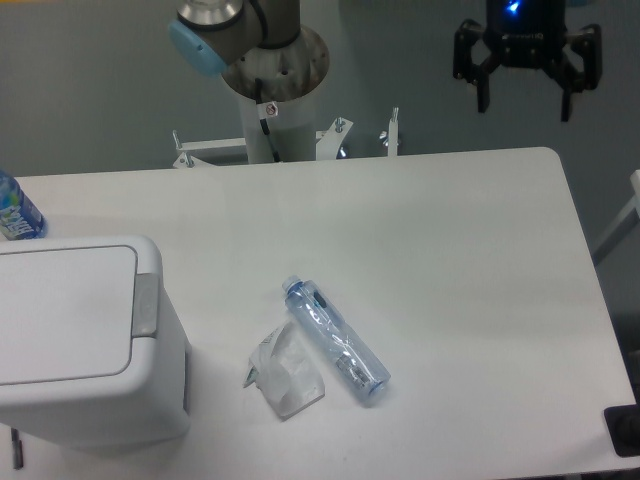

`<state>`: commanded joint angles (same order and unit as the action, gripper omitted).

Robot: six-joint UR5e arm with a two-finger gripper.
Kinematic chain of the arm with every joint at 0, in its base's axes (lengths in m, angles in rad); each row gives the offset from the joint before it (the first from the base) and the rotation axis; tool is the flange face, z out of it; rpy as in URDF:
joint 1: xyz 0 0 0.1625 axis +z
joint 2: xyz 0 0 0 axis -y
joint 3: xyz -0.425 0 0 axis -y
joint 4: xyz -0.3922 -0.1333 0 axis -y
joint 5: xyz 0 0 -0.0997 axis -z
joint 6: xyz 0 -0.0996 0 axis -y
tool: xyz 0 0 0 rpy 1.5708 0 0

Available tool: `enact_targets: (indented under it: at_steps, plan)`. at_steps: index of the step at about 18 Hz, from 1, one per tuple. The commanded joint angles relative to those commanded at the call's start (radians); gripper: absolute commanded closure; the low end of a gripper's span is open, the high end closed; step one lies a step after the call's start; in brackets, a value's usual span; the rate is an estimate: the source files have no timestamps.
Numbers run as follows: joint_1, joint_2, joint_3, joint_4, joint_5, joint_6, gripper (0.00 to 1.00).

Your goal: Open the trash can

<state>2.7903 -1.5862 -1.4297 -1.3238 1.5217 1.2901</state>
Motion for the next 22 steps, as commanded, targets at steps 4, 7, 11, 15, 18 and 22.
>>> enact_targets:
  at_steps: [4,7,11,15,18,22]
  plan:
    - [0.000,0.005,-0.009,0.000,0.000,0.000,0.00]
    - [0.000,0.005,-0.009,0.000,0.000,0.000,0.00]
    - [-0.003,0.008,-0.018,0.000,-0.002,-0.096,0.00]
    - [-0.060,0.011,-0.029,0.000,-0.003,-0.300,0.00]
    - [-0.104,0.011,-0.032,0.000,-0.024,-0.443,0.00]
    - [-0.149,0.011,-0.031,-0.003,-0.110,-0.648,0.00]
